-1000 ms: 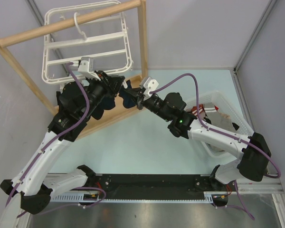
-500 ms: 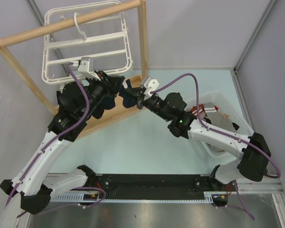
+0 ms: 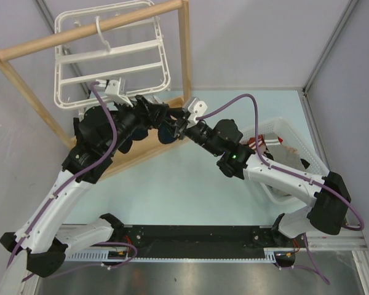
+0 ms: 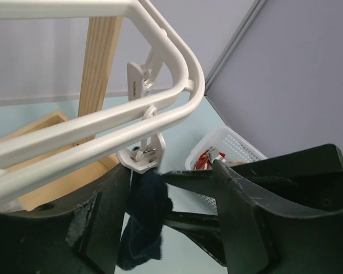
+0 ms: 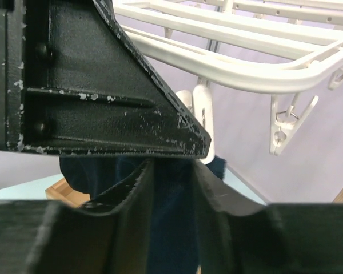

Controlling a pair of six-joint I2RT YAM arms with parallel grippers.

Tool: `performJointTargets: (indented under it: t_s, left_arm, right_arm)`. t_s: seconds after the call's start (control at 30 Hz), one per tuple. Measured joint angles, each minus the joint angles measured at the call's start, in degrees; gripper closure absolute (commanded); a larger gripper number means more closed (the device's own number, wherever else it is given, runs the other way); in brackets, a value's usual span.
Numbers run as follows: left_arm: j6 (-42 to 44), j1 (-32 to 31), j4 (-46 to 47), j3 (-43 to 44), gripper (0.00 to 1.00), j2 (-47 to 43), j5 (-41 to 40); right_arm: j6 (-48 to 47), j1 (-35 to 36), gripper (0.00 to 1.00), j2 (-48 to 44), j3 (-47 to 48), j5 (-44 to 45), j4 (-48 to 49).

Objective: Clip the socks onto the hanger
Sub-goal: Clamp the sock onto the hanger, then reset both arms

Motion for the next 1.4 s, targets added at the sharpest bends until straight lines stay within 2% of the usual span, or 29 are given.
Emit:
performJointTargets:
  t_s: [0.1,0.2,0.53,0.7,0.9,1.13,1.4]
  left_arm:
    - [0.0,0.0,-0.6,0.0,0.28,-0.2,0.0]
    - [0.1,0.0,-1.2,0.0,0.24,-0.9,-0.3]
    - [1.1,0.0,-1.4,0.0,0.20,-4.9,-4.8]
    - [1.5,0.0,-2.0,0.0,0.16,-5.9,-6.0]
    - [1.6,0.0,-7.2,0.8,0.12,-6.8,-6.2]
    - [2.1,0.0,-12.0,2.6,0.07,-12.1,-6.2]
    - [3.2,0.0,-17.6,6.4,0.00,-16.6,-7.8]
  right_arm:
    - [0.2,0.1,0.46,0.0,0.1,0.0,0.0]
    - [0.2,0.1,0.43,0.0,0.1,0.2,-0.2]
    - [1.8,-4.0,0.41,-1.2,0.1,-0.1,-3.1]
    - [3.5,-6.6,0.36,-2.0,0.1,-1.0,-3.4]
    - [8.2,-11.0,0.30,-2.8,-0.1,-3.5,-4.5]
    - [14.2,-16.7,0.23,-3.1,-0.3,-8.3,-4.3]
    - [16.8,-17.9,0.18,-3.1,-0.3,-12.5,-3.7]
